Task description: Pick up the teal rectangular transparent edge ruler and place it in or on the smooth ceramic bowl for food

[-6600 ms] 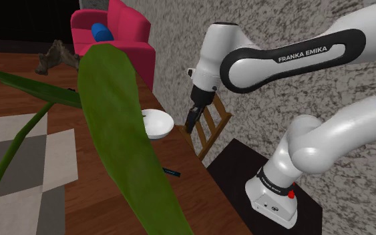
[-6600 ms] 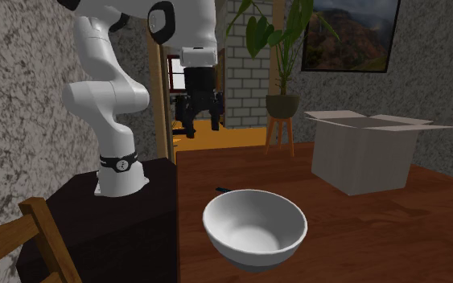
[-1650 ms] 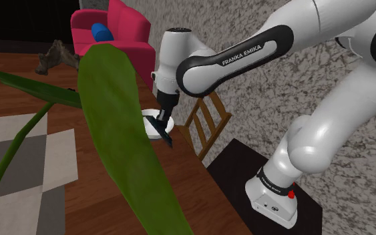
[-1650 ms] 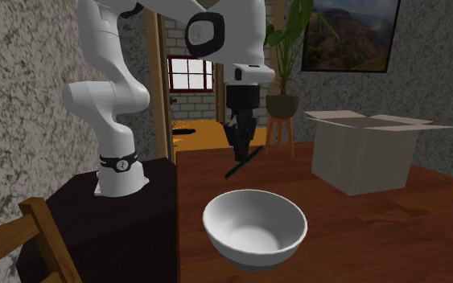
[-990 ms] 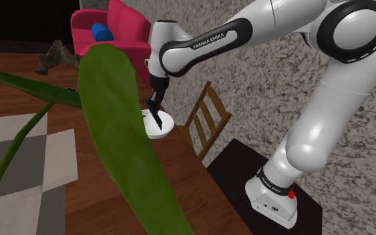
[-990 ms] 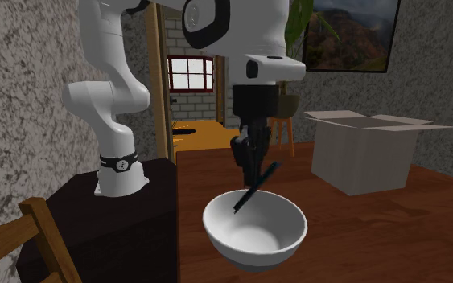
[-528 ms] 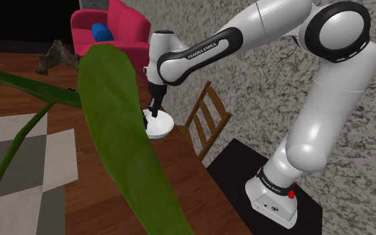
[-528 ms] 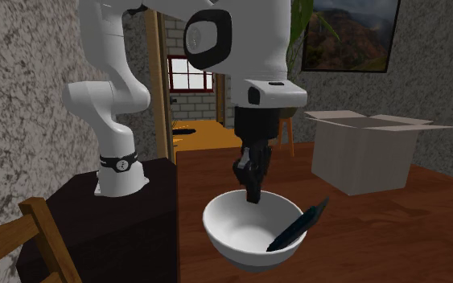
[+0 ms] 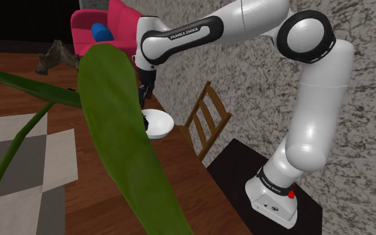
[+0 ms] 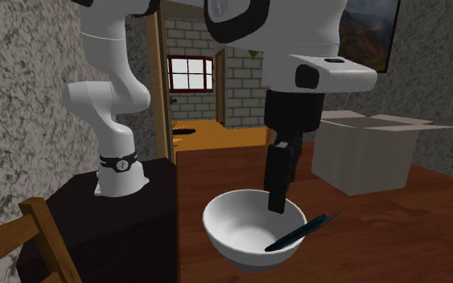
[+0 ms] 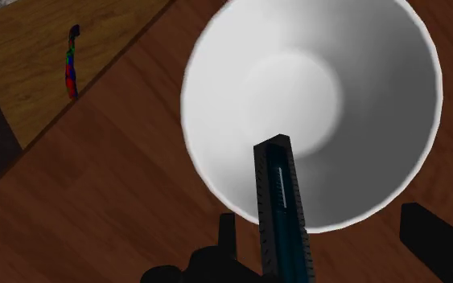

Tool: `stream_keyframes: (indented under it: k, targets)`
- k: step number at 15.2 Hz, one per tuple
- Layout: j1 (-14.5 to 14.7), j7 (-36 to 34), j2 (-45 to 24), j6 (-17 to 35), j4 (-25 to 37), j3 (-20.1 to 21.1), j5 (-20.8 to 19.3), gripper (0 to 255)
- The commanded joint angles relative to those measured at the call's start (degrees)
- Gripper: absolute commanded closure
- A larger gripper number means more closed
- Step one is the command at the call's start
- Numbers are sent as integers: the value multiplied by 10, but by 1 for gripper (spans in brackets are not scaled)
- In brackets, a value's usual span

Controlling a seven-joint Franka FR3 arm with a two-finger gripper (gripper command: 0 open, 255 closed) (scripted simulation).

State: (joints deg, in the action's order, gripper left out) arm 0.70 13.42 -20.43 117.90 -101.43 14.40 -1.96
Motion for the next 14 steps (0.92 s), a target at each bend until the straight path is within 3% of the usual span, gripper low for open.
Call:
stream_keyframes:
  k: [1, 4, 14]
  targets:
    - [2, 15, -52, -59, 94, 1, 2, 0]
    - [8, 35, -138, -150, 248, 2, 1, 0]
    - [9, 34, -143, -95, 199, 1, 0, 0]
